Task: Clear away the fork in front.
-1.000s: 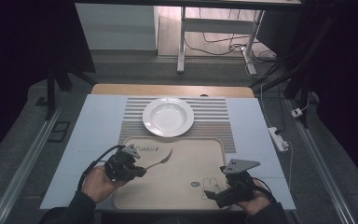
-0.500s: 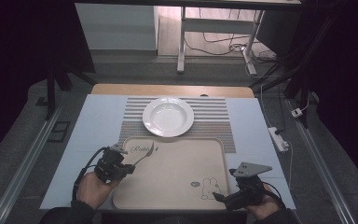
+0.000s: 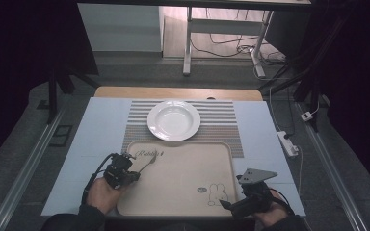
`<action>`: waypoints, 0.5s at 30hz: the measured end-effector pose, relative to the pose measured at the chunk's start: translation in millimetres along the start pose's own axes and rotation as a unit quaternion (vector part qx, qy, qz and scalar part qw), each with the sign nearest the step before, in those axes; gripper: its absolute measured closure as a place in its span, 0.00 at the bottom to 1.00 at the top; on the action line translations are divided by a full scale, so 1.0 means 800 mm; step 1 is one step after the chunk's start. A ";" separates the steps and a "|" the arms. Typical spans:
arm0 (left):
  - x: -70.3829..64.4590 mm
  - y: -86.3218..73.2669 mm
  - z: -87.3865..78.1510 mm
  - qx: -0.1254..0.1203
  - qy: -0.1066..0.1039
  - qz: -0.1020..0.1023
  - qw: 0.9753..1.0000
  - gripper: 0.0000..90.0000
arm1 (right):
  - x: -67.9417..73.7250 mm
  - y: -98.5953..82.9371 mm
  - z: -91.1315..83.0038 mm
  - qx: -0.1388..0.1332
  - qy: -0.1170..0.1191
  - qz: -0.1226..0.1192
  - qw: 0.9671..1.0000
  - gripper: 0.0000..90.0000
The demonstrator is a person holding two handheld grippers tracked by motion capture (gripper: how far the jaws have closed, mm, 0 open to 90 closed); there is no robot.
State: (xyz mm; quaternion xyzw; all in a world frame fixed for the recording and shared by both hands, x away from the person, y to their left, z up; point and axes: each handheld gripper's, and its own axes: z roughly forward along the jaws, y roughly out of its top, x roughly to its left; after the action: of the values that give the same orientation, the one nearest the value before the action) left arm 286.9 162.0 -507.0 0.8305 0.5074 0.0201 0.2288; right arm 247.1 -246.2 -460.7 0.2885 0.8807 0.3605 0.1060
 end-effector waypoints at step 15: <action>0.001 0.001 0.003 0.000 -0.013 0.019 1.000 0.77 | 0.000 -0.001 0.003 0.010 0.001 -0.005 1.000 0.00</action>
State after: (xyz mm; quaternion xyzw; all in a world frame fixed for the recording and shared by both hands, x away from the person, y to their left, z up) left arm 288.3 161.7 -509.2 0.8401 0.4888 0.0137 0.2348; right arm 247.4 -245.2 -462.5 0.2848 0.8858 0.3515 0.1035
